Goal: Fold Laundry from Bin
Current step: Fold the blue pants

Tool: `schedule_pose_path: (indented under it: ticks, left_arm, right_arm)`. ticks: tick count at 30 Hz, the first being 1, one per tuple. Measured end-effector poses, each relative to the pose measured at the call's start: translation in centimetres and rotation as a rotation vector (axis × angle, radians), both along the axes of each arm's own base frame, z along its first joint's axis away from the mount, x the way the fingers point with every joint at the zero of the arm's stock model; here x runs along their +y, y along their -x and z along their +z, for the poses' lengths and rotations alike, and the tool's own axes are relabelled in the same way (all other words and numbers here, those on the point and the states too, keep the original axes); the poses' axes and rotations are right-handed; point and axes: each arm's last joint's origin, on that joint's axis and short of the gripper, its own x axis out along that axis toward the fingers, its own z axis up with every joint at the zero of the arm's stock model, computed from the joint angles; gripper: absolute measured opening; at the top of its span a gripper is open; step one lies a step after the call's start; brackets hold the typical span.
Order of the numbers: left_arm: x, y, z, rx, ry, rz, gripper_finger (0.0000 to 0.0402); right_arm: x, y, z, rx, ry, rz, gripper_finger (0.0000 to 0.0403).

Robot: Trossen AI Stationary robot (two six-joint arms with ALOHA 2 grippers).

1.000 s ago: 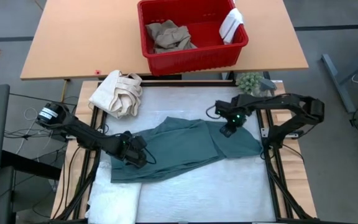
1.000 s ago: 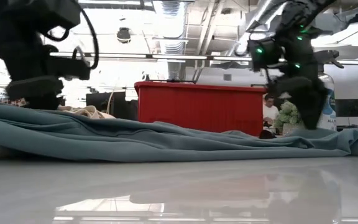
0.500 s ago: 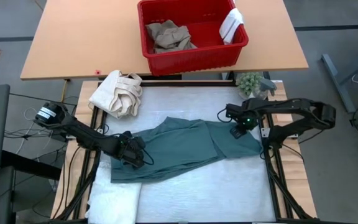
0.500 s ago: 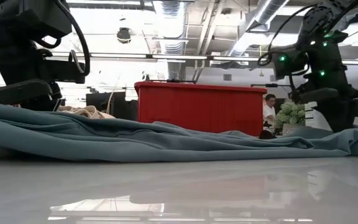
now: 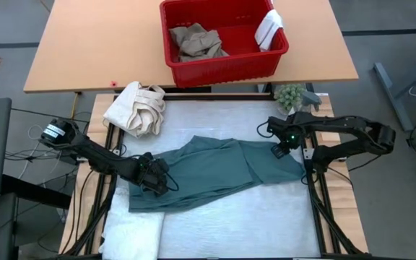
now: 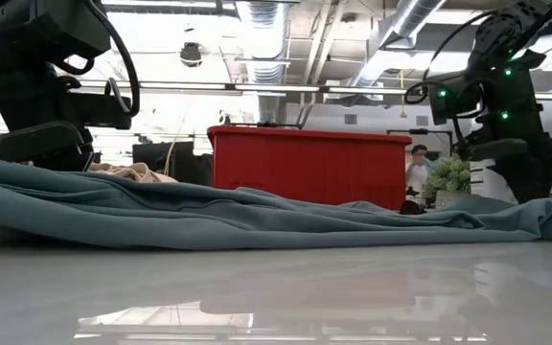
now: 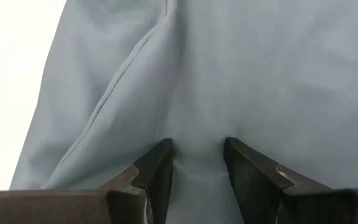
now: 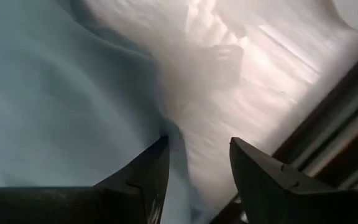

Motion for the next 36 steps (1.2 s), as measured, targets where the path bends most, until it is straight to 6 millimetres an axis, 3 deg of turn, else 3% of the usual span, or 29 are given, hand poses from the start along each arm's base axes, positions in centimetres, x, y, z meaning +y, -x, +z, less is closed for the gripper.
schedule_pose_path:
  ticks: [4,10,16,20,24,27,32,36]
  left_arm:
    - [0.0,0.0,0.0,-0.006,0.002,0.007,0.0141]
    - [0.0,-0.1,0.0,-0.009,-0.003,0.008,0.0141]
    - [0.0,-0.1,0.0,-0.018,-0.004,0.01,0.0141]
    - [0.0,-0.1,0.0,-0.018,-0.005,0.01,0.0141]
    - [0.0,-0.1,0.0,-0.018,-0.005,0.01,0.0141]
    - [0.0,-0.1,0.0,-0.018,-0.009,0.006,0.0141]
    - [0.0,-0.2,0.0,-0.032,-0.028,0.002,0.0142]
    - [0.0,-0.4,0.0,-0.047,-0.035,-0.016,0.0142]
  right_arm:
    - [0.1,-0.1,-0.5,-0.041,-0.019,-0.023,0.0193]
    - [1.0,-2.2,-0.1,-0.281,-0.156,0.079,0.0193]
    - [3.4,-4.8,1.1,-0.445,-0.2,0.299,0.0192]
    - [5.5,-6.5,2.9,-0.525,-0.17,0.462,0.0181]
    - [7.1,-6.6,4.4,-0.403,0.027,0.518,0.0162]
    - [7.2,-6.2,5.4,-0.308,0.186,0.406,0.0151]
    - [5.9,-3.5,4.7,-0.067,0.116,0.194,0.0143]
    - [5.0,-2.6,3.0,-0.035,0.023,0.073,0.0148]
